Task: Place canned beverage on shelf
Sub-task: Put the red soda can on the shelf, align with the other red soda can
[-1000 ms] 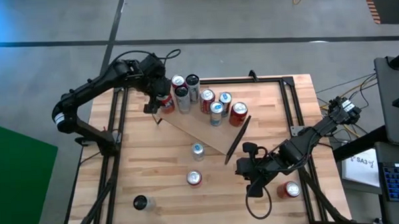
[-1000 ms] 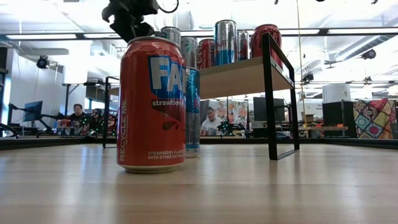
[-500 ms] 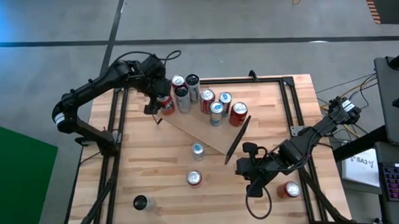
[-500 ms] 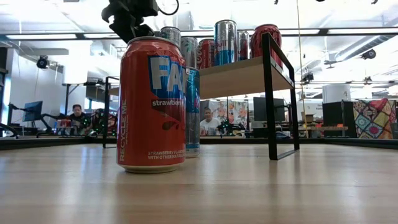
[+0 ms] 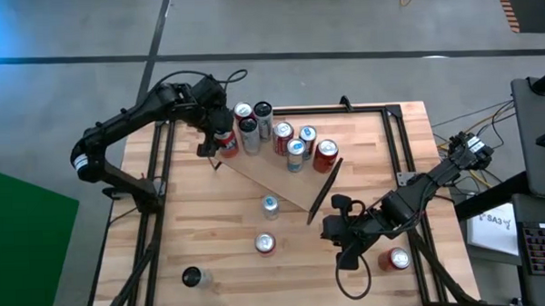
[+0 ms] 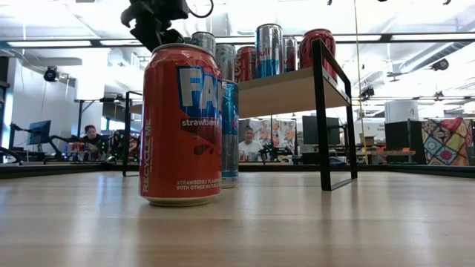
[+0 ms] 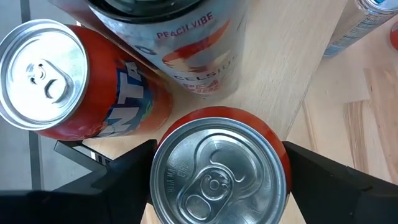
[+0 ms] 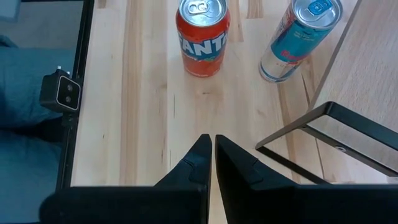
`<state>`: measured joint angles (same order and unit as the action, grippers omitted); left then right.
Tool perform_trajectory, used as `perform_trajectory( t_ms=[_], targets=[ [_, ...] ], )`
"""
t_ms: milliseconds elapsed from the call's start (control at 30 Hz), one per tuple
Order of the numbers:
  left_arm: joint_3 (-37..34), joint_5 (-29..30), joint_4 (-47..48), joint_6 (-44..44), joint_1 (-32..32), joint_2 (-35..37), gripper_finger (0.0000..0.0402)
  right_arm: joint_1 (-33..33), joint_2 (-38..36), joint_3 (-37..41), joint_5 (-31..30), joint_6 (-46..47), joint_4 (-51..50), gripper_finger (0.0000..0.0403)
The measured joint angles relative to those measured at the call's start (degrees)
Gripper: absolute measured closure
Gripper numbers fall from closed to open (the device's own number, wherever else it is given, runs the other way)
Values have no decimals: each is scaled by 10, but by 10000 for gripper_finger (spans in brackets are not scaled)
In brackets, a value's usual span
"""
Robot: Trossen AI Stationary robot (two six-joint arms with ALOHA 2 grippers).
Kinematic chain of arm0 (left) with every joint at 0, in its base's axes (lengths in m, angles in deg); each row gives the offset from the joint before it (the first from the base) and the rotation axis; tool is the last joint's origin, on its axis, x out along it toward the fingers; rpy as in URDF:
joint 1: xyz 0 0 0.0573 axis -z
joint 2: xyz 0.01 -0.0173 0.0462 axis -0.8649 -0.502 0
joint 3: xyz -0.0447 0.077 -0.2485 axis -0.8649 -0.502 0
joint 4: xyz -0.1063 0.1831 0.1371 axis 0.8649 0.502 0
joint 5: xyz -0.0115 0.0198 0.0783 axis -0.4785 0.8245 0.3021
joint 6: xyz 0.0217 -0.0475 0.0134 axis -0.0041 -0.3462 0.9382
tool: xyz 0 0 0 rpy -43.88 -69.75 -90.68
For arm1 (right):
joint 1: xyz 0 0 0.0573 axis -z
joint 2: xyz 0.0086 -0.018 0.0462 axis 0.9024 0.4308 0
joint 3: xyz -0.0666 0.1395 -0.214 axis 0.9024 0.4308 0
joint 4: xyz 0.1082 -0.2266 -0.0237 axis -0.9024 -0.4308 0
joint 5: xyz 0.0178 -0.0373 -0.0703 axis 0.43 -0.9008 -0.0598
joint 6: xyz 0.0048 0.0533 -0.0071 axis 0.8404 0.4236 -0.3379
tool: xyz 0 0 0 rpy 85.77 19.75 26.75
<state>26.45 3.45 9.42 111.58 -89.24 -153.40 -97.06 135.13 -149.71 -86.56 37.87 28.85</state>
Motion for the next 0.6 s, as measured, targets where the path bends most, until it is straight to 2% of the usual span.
perform_trajectory(
  t_ms=[367, 600],
  targets=[
    [-2, 3, 7, 4, 0, -1, 49, 0, 0, 0, 0, -1, 9, 390],
    [-2, 7, 5, 2, 0, 3, 44, 0, 0, 0, 0, -2, 10, 390]
  ],
)
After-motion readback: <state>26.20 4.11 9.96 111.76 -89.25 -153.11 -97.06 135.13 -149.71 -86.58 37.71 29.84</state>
